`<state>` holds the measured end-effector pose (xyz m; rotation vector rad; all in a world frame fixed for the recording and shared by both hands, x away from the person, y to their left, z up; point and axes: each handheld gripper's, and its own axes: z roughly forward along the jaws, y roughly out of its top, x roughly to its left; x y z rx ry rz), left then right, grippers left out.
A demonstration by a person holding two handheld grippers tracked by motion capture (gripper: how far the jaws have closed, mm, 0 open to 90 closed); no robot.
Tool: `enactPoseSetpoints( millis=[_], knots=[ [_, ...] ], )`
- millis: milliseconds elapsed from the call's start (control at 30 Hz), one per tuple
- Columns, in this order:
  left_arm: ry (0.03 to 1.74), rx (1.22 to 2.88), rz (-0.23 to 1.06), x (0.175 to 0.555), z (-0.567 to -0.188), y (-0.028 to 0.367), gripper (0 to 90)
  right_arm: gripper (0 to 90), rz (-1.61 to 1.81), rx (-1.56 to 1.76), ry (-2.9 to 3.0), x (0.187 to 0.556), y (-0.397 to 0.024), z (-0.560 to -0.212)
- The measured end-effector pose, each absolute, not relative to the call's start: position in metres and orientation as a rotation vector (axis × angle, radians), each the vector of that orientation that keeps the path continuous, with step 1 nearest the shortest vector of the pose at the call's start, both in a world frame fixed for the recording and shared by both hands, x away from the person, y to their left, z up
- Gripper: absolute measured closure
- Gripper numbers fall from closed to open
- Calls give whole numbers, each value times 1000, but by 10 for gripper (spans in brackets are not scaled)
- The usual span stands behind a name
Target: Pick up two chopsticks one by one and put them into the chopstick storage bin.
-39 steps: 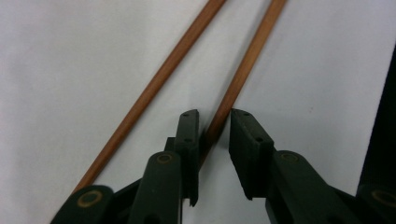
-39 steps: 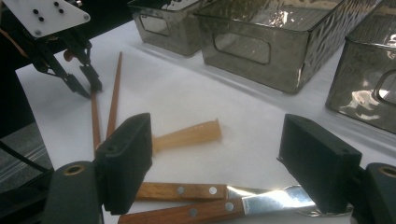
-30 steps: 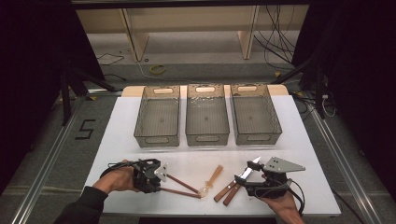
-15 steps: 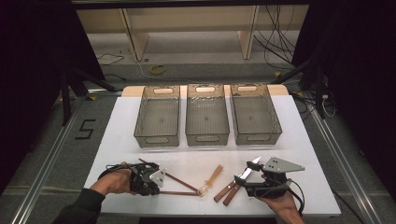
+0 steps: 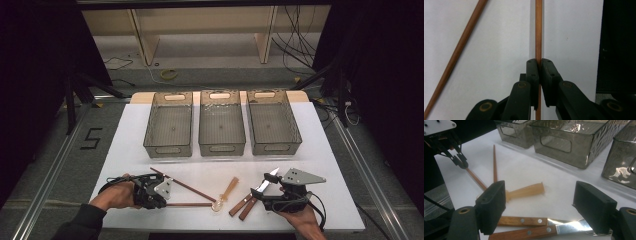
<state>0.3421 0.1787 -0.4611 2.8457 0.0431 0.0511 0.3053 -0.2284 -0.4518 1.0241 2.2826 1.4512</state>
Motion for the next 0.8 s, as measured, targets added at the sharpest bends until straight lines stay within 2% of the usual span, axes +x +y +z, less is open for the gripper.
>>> enactPoseSetpoints(
  millis=[467,800],
  knots=[
    [77,2810,134,338,-450,182,847,270,1451,1028,2287,306,-229,-453],
    [181,2722,213,341,-431,189,846,270,1450,1034,2285,306,-228,-453]
  ],
)
